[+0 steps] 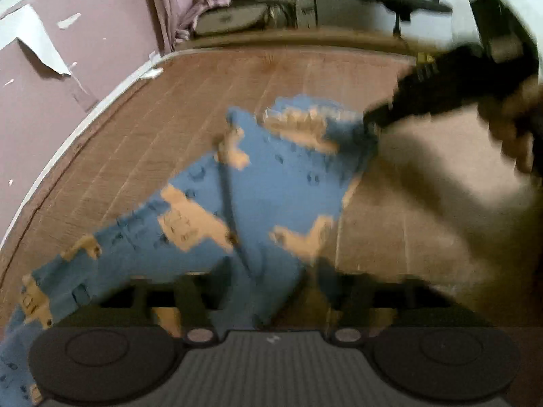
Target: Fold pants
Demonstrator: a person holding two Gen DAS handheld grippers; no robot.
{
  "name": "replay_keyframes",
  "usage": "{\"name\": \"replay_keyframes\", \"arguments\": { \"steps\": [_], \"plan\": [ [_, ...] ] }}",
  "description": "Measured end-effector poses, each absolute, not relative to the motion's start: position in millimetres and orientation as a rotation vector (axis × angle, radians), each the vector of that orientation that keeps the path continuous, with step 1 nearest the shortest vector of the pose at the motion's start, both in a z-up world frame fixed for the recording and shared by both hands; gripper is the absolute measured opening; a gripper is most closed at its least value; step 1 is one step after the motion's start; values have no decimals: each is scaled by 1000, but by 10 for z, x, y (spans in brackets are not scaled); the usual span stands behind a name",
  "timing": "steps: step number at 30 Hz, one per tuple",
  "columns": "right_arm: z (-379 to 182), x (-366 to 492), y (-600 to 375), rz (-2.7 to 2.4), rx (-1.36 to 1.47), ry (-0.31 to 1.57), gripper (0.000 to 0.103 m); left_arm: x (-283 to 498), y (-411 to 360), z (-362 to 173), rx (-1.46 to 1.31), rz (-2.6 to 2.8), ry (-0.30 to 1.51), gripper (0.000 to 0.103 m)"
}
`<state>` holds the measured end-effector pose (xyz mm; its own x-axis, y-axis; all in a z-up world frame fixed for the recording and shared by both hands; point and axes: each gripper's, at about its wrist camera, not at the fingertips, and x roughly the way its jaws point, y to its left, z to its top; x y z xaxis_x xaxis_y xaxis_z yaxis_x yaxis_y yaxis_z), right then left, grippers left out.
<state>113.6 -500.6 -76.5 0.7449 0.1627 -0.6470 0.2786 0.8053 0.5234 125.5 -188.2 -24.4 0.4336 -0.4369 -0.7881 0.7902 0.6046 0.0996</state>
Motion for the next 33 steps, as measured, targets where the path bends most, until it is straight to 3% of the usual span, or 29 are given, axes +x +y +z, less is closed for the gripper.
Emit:
{"name": "replay_keyframes", "arguments": {
  "steps": [3, 6, 10, 15, 20, 22, 25, 26, 27, 33],
  "plan": [
    [-772, 1116, -5015, -76, 606, 716, 56, 1457, -1969, -36, 511, -854, 790, 71],
    [-750, 1054, -5040, -77, 542, 694, 56, 1775, -2254, 160, 543, -870, 766, 78],
    [-817, 1131, -5119, -54, 519, 695, 48, 2210, -2807, 290, 518, -922, 778, 78],
    [-816, 1181, -5067, -8, 481, 686, 41, 2577, -3517, 1, 569, -961, 874, 65],
    [-858, 1248, -5045, 2, 456, 711, 32, 2648, -3708, -261, 602, -951, 933, 58],
    [-871, 1274, -5032, 4, 452, 721, 27, 2643, -3700, -327, 613, -940, 956, 49],
    [-865, 1293, -4998, 8, 418, 721, 16, 2632, -3686, -372, 599, -935, 963, 25],
    [-860, 1288, -4993, 9, 412, 718, 11, 2629, -3686, -376, 598, -934, 955, 9],
    [-857, 1281, -4994, 10, 413, 716, 7, 2624, -3699, -373, 604, -933, 952, 3],
    [-793, 1207, -4998, -10, 388, 677, 5, 2585, -3753, -253, 602, -940, 902, 0]
  ]
}}
